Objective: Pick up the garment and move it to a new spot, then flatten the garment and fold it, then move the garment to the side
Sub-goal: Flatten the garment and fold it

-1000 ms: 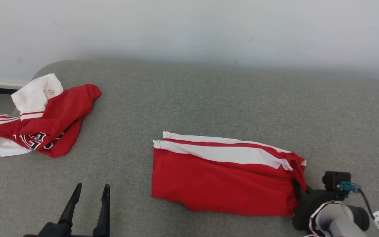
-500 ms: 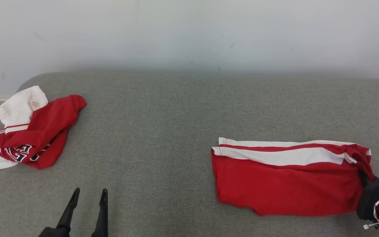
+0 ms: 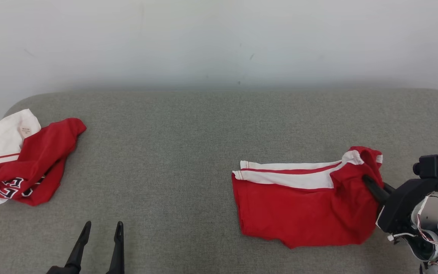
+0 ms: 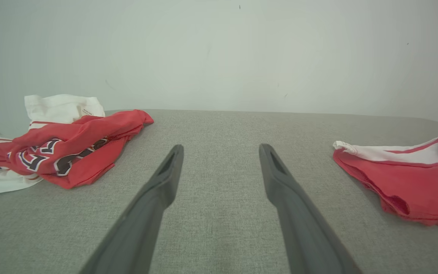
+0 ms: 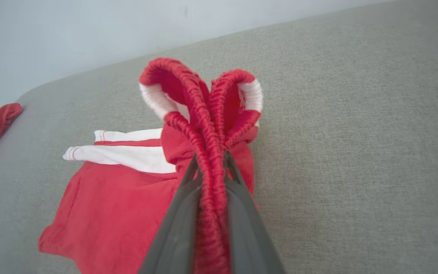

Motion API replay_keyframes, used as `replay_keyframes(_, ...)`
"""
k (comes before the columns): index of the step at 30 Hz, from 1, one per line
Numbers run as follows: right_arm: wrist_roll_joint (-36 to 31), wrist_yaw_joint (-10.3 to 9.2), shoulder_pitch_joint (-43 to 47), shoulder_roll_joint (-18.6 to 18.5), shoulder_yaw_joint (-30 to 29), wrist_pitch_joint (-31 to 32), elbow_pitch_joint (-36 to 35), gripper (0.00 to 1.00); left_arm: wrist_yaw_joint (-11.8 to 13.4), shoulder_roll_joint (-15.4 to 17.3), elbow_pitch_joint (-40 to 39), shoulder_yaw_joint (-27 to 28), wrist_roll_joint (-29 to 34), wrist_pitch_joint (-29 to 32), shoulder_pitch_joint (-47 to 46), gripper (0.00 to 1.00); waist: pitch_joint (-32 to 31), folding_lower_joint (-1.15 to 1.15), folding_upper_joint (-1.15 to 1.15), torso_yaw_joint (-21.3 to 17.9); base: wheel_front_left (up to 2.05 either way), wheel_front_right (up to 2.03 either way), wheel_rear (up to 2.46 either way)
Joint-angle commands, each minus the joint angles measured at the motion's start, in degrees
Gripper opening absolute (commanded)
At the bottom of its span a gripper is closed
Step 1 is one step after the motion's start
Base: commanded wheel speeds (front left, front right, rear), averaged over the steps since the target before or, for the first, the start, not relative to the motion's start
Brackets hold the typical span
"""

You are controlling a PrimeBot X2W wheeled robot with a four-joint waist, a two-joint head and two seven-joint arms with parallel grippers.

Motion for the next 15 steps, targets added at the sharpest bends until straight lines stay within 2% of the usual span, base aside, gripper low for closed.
replay_keyframes(1,0.92,-0.10,0.72,0.56,-0.03,0.98,-1.20,0.00,0.09,-0.34,-0.26,-0.07,0.16,-0.19,0.35,1.00,-0.01,0.00,0.00,0.02,0.00,0.00,0.00)
replay_keyframes(9,7.56,-0.10,1.55,6.75,-2.24,8.98,-6.85,0.00,0.09,-0.97,0.00,-0.58,-0.14,-0.18,-0.22,1.00,0.49,0.00,0.00,1.30,0.00,0.00,0.00)
replay_keyframes(15,7.55,-0.10,-0.05,12.23,-4.44,13.43,-6.94,0.00,0.09,-1.33,0.25,-1.02,-0.28,-0.19,-0.92,1.00,1.06,0.00,0.00,3.07,0.00,0.00,0.00)
